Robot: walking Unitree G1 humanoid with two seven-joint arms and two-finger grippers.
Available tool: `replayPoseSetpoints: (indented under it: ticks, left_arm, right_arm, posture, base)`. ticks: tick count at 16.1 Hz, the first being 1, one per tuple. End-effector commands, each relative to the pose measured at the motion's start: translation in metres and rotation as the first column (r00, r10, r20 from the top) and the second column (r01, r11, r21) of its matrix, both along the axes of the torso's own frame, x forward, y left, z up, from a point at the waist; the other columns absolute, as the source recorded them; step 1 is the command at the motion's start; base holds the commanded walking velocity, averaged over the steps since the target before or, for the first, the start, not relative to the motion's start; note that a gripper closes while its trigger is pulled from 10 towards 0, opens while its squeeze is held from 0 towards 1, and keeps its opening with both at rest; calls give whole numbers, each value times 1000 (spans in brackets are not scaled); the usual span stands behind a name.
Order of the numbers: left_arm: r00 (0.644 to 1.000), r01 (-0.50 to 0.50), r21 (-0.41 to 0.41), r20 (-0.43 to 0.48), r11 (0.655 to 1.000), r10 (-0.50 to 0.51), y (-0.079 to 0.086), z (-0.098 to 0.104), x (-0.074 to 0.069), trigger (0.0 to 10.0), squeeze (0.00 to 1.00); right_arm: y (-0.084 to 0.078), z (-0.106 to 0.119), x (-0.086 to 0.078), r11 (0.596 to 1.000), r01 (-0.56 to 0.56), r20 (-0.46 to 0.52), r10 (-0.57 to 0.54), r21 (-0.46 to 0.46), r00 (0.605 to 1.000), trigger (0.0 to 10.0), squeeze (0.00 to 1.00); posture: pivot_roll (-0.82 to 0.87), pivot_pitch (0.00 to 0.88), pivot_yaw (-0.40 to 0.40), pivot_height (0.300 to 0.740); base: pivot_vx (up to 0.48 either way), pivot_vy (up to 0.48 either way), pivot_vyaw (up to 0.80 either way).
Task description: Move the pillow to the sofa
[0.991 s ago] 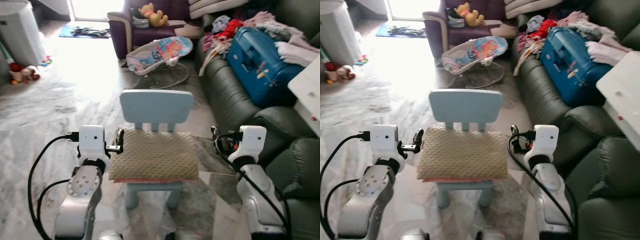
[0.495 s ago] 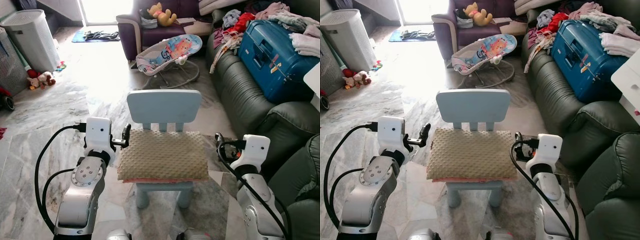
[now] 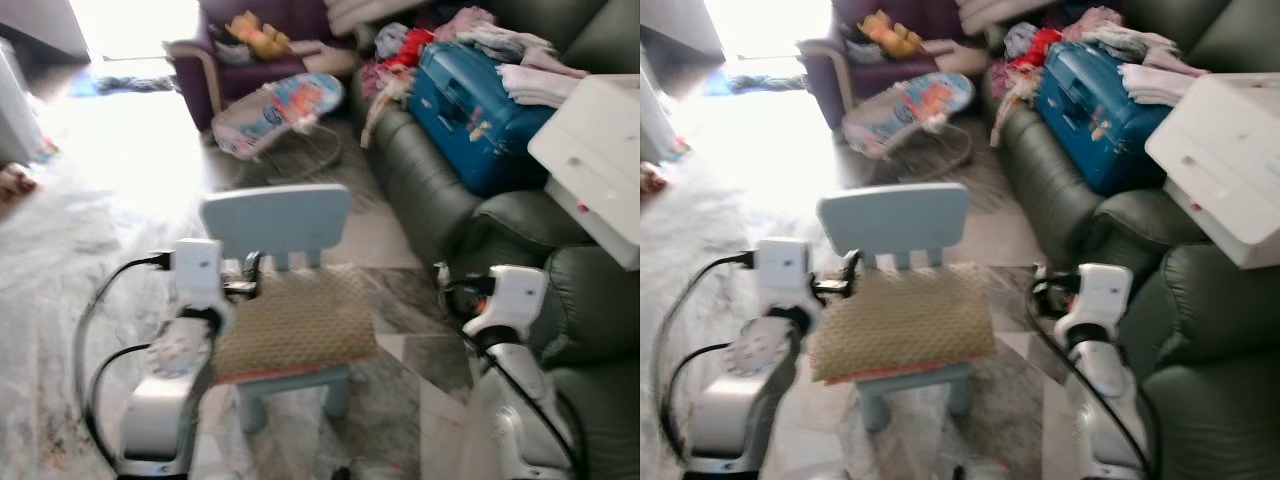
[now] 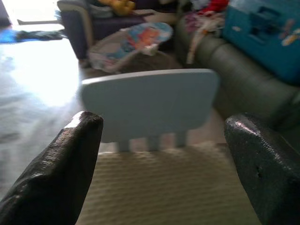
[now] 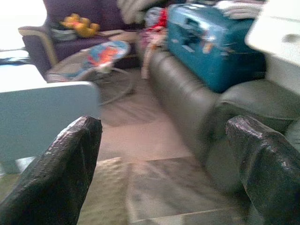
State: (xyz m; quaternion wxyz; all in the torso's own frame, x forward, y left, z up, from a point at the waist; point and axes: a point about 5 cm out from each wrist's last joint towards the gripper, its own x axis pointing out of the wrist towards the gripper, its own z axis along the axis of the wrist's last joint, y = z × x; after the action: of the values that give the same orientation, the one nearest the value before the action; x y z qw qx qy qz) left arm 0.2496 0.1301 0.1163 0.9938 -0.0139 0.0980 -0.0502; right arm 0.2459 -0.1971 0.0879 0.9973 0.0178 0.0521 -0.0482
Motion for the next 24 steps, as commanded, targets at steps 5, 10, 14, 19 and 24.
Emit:
replayPoseSetpoints:
  ticks: [5, 10, 14, 19, 24]
  left_arm:
    - [996, -89, 29, 13, 996, 89, 14, 2, -1, 10000, 0]
    - [995, -81, 133, 61, 988, 74, 20, 6, -6, 10000, 0]
    - [998, -65, 233, 7, 970, 65, 46, -5, -22, 10000, 0]
    - [999, -43, 255, 32, 966, 35, 46, 5, -11, 10000, 0]
    - [999, -1, 307, 45, 952, -14, 52, 13, 4, 10000, 0]
  right_arm:
    - [8, 2, 3, 999, -53, -6, 53, 1, 999, 10000, 0]
    - [7, 4, -2, 999, -52, -1, 52, 8, 999, 10000, 0]
    - [5, 2, -18, 999, -44, -15, 44, 14, 999, 10000, 0]
    - [6, -6, -16, 999, -6, -18, 6, 37, 1000, 10000, 0]
    - [14, -9, -15, 997, 26, -6, -25, 74, 1000, 10000, 0]
  posture:
    - [-1, 39, -32, 740]
    - [1, 41, -36, 740]
    - [5, 38, -31, 740]
    - [58, 0, 31, 740]
    - [56, 0, 67, 740]
  base:
    - [0, 0, 0]
    - [0, 0, 0]
    - [0, 0, 0]
    - [0, 0, 0]
    - [0, 0, 0]
